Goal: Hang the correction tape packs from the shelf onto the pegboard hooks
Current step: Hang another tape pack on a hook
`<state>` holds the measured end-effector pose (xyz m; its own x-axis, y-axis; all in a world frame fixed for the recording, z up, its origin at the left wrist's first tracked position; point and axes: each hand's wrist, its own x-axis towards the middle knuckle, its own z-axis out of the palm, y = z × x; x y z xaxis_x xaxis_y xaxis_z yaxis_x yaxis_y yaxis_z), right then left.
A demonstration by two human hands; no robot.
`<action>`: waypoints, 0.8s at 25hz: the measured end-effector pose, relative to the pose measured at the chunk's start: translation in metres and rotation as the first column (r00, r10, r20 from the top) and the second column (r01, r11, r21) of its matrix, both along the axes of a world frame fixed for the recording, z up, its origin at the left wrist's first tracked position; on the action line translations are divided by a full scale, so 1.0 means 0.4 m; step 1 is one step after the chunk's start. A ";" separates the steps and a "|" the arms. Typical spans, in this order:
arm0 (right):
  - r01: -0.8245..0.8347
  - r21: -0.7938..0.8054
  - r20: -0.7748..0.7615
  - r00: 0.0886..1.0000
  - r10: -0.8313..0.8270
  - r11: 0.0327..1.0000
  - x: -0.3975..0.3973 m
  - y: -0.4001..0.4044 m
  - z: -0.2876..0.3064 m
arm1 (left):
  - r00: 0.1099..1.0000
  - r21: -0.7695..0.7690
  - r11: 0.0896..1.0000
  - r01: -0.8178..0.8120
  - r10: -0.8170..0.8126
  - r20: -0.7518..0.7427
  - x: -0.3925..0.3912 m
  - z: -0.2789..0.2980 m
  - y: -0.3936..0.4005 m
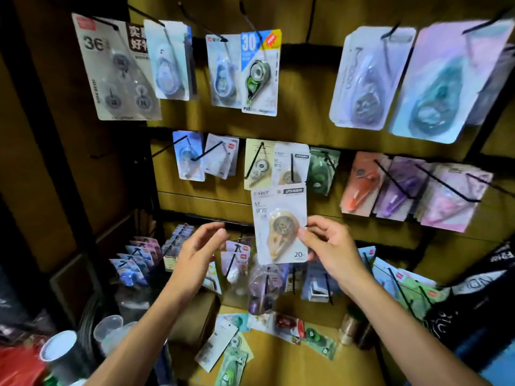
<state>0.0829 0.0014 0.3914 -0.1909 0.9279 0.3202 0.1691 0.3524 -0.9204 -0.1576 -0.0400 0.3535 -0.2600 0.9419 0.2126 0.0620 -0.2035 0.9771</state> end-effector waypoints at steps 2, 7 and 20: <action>0.063 0.004 -0.081 0.995 -0.062 0.998 0.028 -0.004 0.027 | 0.978 -0.030 0.998 -0.061 0.054 -0.201 0.009 -0.030 0.010; 0.102 -0.036 -0.052 0.993 -0.104 0.994 0.030 -0.012 0.057 | 0.858 -0.135 0.986 -0.097 0.014 -0.513 0.011 -0.071 0.002; 0.192 -0.138 -0.062 0.977 -0.202 0.972 0.005 -0.022 0.065 | 0.734 -0.143 0.987 -0.072 -0.045 -0.677 0.049 -0.109 -0.009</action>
<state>0.0849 -0.0073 0.4173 0.0199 0.9796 0.1999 0.1522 0.1946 -0.9690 -0.1380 -0.0437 0.3098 -0.1149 0.9740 0.1951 0.7197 -0.0537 0.6922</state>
